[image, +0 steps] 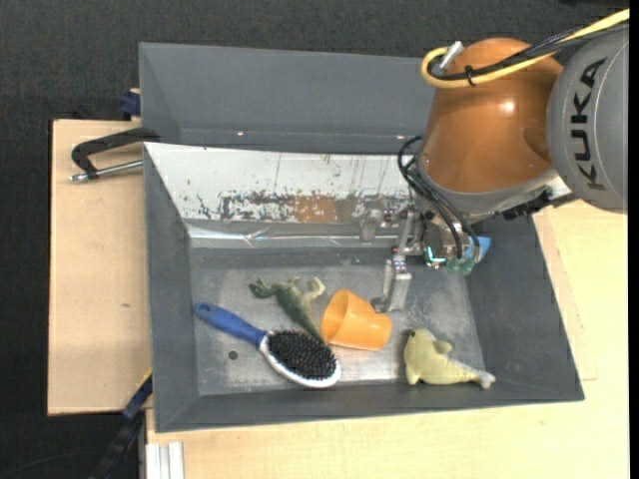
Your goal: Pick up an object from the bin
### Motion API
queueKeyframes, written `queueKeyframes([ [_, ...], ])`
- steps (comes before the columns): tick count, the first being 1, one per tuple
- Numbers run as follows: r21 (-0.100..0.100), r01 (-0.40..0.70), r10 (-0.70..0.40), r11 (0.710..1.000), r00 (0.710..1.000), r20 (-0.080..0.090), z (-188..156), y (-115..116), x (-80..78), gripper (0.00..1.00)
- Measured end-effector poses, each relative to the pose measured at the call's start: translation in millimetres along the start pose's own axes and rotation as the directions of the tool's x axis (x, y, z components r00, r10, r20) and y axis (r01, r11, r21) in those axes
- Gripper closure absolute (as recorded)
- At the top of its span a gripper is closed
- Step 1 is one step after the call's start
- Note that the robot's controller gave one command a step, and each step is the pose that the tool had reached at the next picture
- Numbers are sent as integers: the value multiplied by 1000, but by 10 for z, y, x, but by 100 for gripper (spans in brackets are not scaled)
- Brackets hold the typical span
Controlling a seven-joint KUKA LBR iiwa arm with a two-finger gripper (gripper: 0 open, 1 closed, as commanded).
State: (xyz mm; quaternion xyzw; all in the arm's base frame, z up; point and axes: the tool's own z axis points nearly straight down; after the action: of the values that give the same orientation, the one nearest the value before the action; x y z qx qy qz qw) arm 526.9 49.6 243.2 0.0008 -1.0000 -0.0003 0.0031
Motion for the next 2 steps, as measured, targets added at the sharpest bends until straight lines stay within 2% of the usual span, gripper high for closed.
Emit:
queueKeyframes([
  [1,0,33,-33,999,999,-1,882,-27,194,0],
  [2,0,63,-63,998,998,-2,1713,-55,271,0],
])
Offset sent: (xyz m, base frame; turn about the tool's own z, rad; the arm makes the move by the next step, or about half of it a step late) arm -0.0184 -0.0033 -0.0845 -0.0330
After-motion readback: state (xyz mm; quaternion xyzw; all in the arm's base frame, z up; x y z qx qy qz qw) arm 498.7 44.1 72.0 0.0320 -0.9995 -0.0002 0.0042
